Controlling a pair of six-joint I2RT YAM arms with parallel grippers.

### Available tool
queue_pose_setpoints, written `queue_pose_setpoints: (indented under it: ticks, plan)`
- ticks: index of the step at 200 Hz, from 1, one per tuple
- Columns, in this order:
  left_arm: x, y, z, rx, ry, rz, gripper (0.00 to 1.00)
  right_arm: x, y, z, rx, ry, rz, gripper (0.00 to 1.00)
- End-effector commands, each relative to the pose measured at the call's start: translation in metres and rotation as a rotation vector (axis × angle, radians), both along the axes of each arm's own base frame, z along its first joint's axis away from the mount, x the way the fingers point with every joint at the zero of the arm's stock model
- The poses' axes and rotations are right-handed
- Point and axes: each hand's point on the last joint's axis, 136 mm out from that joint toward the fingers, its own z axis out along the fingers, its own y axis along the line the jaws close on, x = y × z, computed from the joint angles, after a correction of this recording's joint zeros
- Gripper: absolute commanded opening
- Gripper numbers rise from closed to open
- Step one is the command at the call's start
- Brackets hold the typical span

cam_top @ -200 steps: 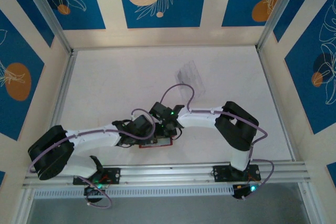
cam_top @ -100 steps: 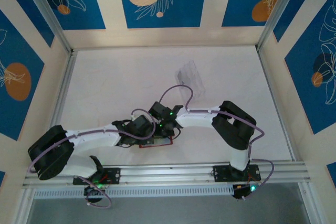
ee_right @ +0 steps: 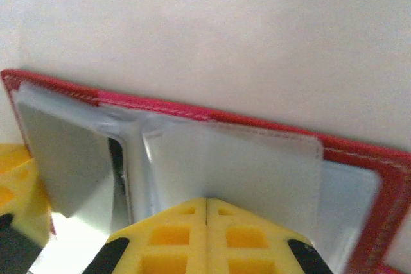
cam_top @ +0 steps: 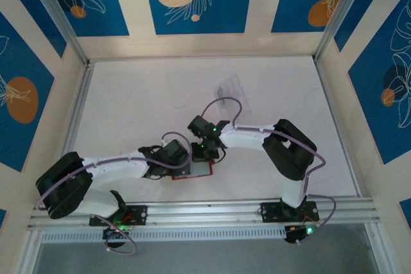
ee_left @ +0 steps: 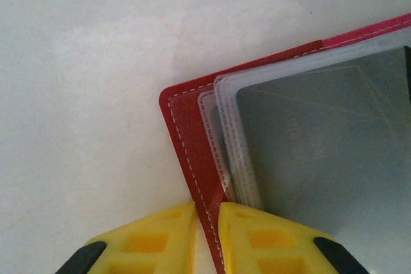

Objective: Put the credit cards into the card holder
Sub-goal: Insert the credit card into the card slot, then flip over the card slot on the card holder.

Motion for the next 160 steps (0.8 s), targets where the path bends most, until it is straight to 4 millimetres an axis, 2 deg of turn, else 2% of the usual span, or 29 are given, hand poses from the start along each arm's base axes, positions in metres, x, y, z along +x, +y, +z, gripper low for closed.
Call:
queue_pose_setpoints:
  ticks: [1, 33, 73, 91, 160]
  plan:
    - [-0.002, -0.002, -0.006, -0.001, 0.034, -0.002, 0.18, -0.004, -0.012, 0.002, -0.036, 0.004, 0.032, 0.00]
    - [0.002, -0.011, -0.008, -0.006, 0.046, -0.007, 0.17, 0.006, -0.016, -0.003, -0.058, -0.012, 0.021, 0.00]
    - [0.006, -0.016, -0.007, -0.008, 0.044, -0.006, 0.17, 0.021, -0.027, 0.026, -0.025, -0.098, 0.007, 0.00]
    - [0.006, -0.015, -0.008, -0.003, 0.045, -0.005, 0.17, 0.028, -0.036, 0.032, -0.058, -0.124, 0.013, 0.00]
    - [0.003, -0.011, -0.008, 0.004, 0.049, 0.001, 0.17, 0.032, -0.039, 0.007, -0.125, -0.082, 0.028, 0.00]
